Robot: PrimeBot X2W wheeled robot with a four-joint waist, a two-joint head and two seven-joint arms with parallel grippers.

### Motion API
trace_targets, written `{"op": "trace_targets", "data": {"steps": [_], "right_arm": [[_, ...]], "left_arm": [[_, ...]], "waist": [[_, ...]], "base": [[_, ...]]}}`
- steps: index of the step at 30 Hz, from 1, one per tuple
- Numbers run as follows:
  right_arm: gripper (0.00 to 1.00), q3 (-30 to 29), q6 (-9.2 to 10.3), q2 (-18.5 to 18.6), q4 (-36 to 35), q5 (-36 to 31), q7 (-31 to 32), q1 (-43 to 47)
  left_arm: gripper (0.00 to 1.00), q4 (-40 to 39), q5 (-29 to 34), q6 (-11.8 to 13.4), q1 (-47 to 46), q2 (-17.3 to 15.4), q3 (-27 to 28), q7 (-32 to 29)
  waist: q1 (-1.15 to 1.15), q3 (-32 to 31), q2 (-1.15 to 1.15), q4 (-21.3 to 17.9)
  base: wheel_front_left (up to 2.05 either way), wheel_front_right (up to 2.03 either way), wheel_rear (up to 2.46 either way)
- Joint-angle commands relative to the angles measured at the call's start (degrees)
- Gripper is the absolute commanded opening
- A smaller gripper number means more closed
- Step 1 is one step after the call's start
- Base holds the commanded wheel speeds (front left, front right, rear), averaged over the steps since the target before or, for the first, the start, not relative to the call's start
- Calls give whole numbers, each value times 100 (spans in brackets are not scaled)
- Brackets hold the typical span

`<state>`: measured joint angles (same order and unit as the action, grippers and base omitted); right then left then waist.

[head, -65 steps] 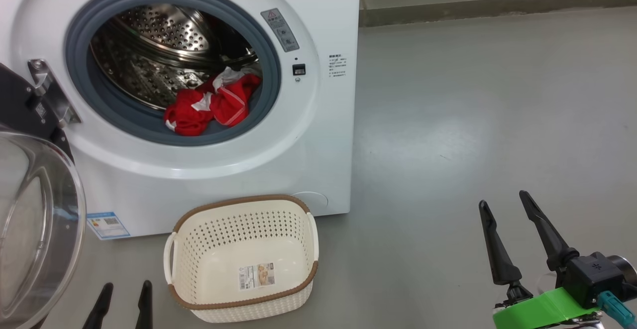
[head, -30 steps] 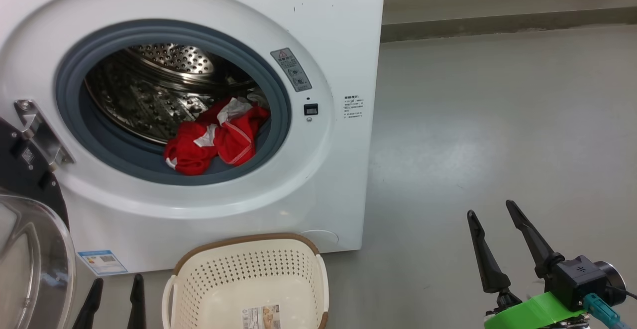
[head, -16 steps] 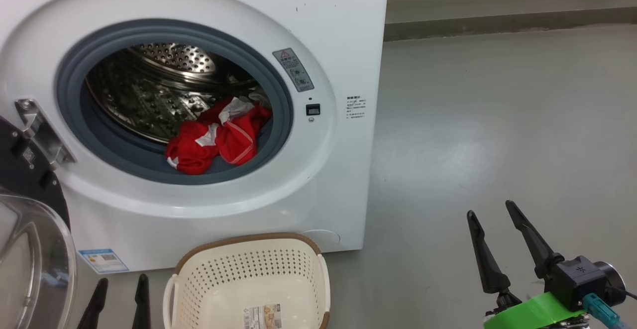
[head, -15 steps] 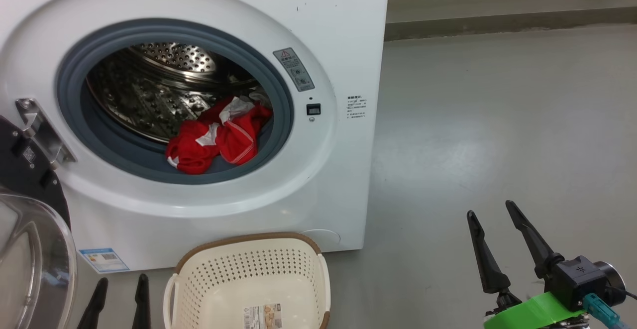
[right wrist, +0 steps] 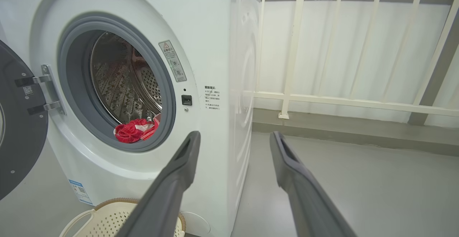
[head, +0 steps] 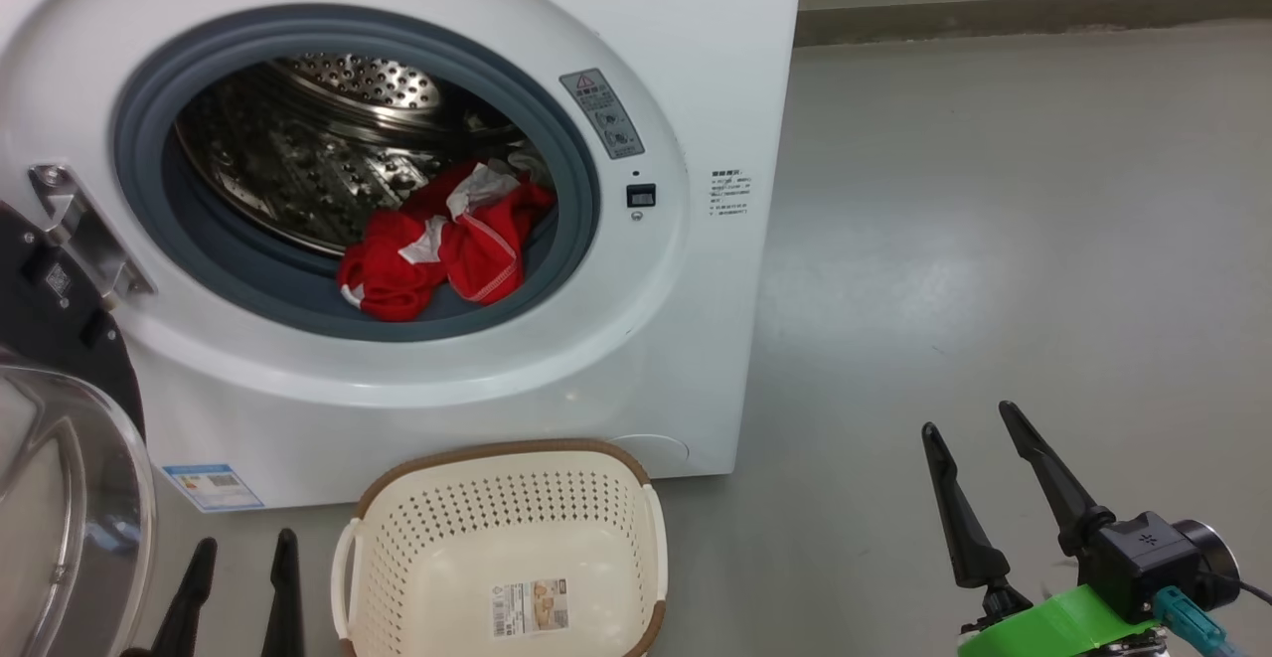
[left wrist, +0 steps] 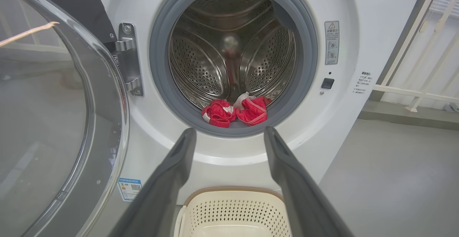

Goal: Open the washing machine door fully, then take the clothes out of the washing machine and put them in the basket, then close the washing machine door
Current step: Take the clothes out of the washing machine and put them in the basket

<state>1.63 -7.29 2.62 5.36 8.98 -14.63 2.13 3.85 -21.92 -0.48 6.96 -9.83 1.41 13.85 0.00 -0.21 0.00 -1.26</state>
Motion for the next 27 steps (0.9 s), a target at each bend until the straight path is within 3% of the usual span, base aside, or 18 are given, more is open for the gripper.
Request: {"op": "trace_targets", "data": {"steps": [1,15,27], "right_arm": [[100,169,-20,26,-141,-33,-37,-260],[100,206,-20,26,-296,-157,-37,-747],[100,214,-20,41,-488,-311,-37,-1248]], "left_arm": [[100,-126,-15,32,-345,-53,169,13],[100,346,54,15,-1772,19,-97,28],[100,1159,161,-186,-3477,121,-144,108]], "waist": [[0,54,0,20],[0,992,0,198],[0,2054,0,331]], "base": [[0,0,0],[0,0,0],[0,0,0]]}}
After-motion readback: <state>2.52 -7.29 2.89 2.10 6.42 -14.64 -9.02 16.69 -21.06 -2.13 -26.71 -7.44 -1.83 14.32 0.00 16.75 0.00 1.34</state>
